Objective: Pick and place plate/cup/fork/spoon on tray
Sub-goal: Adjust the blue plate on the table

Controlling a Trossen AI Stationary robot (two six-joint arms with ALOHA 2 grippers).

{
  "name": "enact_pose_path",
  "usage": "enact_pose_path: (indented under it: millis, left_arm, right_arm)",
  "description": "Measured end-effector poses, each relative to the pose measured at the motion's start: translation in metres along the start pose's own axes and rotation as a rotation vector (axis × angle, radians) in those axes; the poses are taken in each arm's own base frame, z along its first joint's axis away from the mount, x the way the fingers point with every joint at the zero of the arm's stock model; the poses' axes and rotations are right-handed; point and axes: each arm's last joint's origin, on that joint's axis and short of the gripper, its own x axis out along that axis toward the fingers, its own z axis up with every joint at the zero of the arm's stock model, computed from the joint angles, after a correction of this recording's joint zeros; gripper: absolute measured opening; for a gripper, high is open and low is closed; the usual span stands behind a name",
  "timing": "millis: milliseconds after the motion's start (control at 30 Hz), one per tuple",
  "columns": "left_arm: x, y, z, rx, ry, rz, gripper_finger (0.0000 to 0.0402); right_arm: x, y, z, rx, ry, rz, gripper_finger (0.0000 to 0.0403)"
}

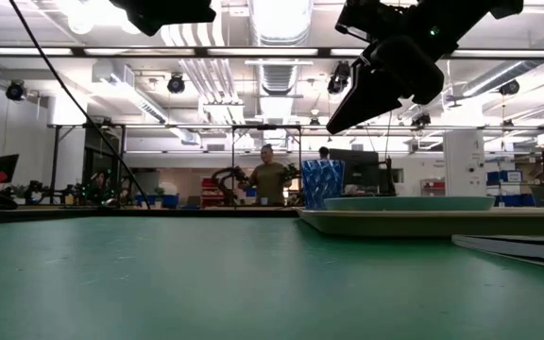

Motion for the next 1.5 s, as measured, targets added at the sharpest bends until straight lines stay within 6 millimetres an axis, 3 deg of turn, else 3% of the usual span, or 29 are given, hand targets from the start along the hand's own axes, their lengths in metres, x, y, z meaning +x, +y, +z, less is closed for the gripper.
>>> enact_pose_path:
  millis: [433,667,967,1100,1500]
  left_arm:
    - [0.000,0.000,0.000,0.000,0.000,0.000,0.0149]
    - [0.000,0.000,0.000,0.000,0.000,0.000,0.0149]
    - [0.000,0.000,0.000,0.001,0.002,0.000,0.0149]
    - [0.000,0.000,0.000,0.001,0.002,0.000,0.0149]
    - [0.000,0.000,0.000,0.008,0.003,0.000,0.0149]
  right_arm:
    - [0.000,0.000,0.000,0.000,0.000,0.000,0.0050]
    - [0.000,0.000,0.000,-0.001,0.001,0.000,0.0013]
    - [0.001,-0.002,0.000,-0.003,0.003,-0.005,0.0009]
    - [0.004,-0.012,0.002,0.022,0.021,-0.025,0.0009]
    - [0.007,-0.062,0.034,0.148,0.031,0.031,0.0008]
